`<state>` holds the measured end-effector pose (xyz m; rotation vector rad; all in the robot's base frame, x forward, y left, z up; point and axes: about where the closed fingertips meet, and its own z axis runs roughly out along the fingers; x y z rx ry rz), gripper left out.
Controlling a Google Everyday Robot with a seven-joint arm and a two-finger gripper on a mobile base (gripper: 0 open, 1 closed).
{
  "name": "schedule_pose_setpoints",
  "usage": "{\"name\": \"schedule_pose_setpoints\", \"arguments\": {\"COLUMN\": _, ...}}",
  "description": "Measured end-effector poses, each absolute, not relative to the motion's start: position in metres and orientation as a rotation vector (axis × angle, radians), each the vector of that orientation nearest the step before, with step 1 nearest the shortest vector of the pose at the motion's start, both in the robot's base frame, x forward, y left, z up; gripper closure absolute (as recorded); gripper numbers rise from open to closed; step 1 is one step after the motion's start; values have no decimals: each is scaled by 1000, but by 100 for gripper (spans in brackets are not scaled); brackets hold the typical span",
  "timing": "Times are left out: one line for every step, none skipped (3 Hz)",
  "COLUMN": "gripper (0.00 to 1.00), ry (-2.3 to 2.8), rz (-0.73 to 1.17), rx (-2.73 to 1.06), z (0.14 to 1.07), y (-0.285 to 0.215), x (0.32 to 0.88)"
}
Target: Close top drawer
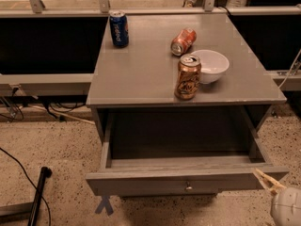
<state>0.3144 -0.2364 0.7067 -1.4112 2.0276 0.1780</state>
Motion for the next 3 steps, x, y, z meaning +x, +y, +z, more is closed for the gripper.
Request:
{"name": "schedule_pose_setpoints", "arguments": {"gripper": 0, "ry": 1975, "rz": 169, "rx": -1465, "z": 699, "y": -239, "x": 312}}
{"name": "schedule_pose_setpoints", "arguments": {"gripper": 0, "ry": 1974, "rz": 168, "rx": -1466, "z": 700, "y": -238, "x": 312}}
{"name": "schedule_pose_setpoints", "arguments": {"gripper": 26, "ry": 1962, "rz": 252, "rx": -1512, "z": 665, "y": -228, "x": 320}}
